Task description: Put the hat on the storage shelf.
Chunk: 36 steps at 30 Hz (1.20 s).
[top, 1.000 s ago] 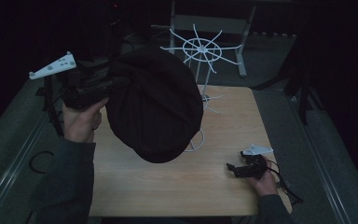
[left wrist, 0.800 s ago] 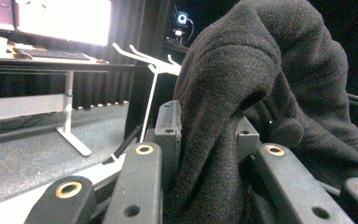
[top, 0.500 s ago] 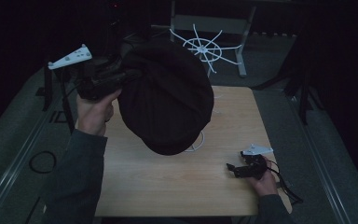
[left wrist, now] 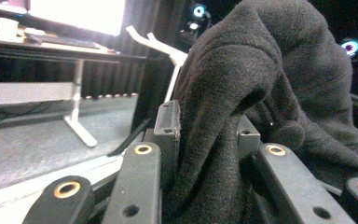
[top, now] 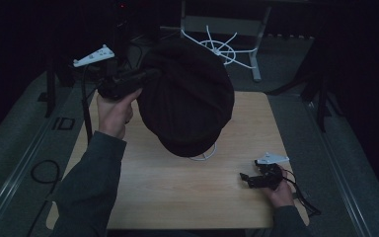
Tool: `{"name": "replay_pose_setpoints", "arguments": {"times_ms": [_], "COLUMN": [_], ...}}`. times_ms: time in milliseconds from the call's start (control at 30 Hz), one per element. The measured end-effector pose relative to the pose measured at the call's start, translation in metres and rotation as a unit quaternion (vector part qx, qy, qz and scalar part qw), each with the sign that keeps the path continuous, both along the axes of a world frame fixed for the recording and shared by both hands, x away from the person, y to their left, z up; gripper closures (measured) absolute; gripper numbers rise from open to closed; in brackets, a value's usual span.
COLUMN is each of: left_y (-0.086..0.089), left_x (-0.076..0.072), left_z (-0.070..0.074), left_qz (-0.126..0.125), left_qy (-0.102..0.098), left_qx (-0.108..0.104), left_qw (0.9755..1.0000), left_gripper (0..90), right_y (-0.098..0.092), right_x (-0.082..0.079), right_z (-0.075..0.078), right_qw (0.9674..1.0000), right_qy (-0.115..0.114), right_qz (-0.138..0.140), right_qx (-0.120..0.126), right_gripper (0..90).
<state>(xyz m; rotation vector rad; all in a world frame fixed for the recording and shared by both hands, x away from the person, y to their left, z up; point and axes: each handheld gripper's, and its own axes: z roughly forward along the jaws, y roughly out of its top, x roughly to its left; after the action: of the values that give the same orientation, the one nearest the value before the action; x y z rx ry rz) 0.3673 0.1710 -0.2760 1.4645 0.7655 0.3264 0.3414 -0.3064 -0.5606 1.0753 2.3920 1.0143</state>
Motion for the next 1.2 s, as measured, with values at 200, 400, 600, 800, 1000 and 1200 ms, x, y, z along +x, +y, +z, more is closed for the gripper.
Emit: {"name": "replay_pose_setpoints", "arguments": {"times_ms": [200, 400, 600, 800, 1000, 1200], "left_y": [-0.005, -0.002, 0.002, -0.001, -0.001, -0.002], "left_x": [0.004, 0.005, 0.011, 0.011, 0.011, 0.009], "left_z": [-0.007, -0.011, -0.020, -0.019, -0.019, -0.018], "left_qz": [0.019, 0.026, 0.028, 0.032, 0.039, 0.042], "left_qy": [0.002, 0.006, 0.022, 0.026, 0.039, 0.041], "left_qx": [0.018, 0.016, 0.014, 0.021, 0.027, 0.038], "left_qw": [0.9997, 0.9995, 0.9993, 0.9989, 0.9981, 0.9976], "left_gripper": [71.6, 70.2, 67.4, 64.7, 60.5, 53.9], "right_y": [0.000, 0.000, 0.000, 0.000, 0.000, 0.000], "right_x": [0.000, 0.000, 0.000, 0.000, 0.000, 0.000], "right_z": [0.000, 0.000, 0.000, 0.000, 0.000, 0.000], "right_qw": [1.0000, 1.0000, 1.0000, 1.0000, 1.0000, 1.0000], "right_qy": [-0.001, -0.001, -0.001, -0.001, -0.001, -0.001], "right_qz": [0.000, 0.000, 0.000, 0.000, 0.000, 0.000], "right_qx": [0.000, 0.000, 0.000, 0.000, 0.000, 0.000], "right_gripper": [13.7, 13.7, 13.7, 13.7, 13.7, 13.7]}}
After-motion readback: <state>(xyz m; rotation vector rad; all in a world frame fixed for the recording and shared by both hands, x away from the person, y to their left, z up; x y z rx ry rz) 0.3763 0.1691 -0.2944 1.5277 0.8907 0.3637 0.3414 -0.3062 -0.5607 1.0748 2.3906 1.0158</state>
